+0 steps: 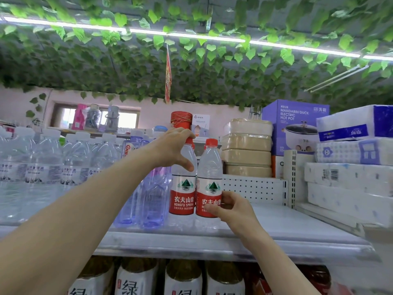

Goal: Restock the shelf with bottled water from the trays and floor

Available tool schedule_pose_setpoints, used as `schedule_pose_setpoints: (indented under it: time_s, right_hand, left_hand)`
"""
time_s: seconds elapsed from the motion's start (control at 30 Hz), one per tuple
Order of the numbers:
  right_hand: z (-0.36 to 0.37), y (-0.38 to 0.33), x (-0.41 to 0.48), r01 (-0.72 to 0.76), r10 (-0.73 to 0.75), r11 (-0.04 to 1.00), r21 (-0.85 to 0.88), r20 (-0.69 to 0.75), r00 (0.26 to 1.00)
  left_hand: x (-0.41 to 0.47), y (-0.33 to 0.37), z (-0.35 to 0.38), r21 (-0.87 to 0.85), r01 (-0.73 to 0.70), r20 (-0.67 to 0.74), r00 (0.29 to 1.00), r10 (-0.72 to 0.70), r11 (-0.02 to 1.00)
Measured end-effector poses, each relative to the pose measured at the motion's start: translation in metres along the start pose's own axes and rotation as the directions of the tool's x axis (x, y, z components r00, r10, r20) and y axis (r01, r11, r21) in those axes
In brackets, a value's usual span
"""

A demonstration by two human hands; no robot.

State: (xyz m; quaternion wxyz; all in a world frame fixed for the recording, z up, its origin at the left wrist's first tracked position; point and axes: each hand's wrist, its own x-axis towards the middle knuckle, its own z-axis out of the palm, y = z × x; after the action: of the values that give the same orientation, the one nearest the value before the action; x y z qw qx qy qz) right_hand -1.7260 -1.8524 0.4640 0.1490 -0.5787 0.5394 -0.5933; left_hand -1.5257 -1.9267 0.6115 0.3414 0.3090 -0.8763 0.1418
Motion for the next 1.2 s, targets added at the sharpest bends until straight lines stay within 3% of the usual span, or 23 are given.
schedule_pose_setpoints:
  time_s: [0.47, 0.67, 0.93, 1.07, 1.2]
  right_hand:
    - [0.007, -0.010, -0.004, -0.089, 0.082, 0.992, -0.088, -0.081, 0.993]
    - [0.015, -0.025, -0.013, -0.128, 0.114, 0.983, -0.129, -0.113, 0.987]
    - [0.016, -0.071, -0.042, -0.162, 0.104, 0.952, -0.259, -0.224, 0.969]
    - [0.018, -0.109, -0.065, -0.087, 0.018, 0.905, -0.416, -0.167, 0.986]
    - [0.033, -0.143, -0.102, -0.026, -0.042, 0.817, -0.576, -0.105, 0.994]
  left_hand:
    - [-0.002, 0.001, -0.001, -0.024, -0.023, 0.037, 0.999, 0.024, 0.999]
    - [-0.004, 0.002, -0.002, 0.049, -0.040, 0.034, 0.999, 0.038, 0.998]
    - [-0.051, 0.006, -0.021, 0.063, -0.029, -0.072, 0.997, 0.034, 0.998]
    - [-0.099, -0.008, -0.054, -0.010, 0.067, -0.085, 0.994, -0.068, 0.998]
    - [-0.165, -0.023, -0.089, -0.104, 0.256, -0.067, 0.962, -0.264, 0.961]
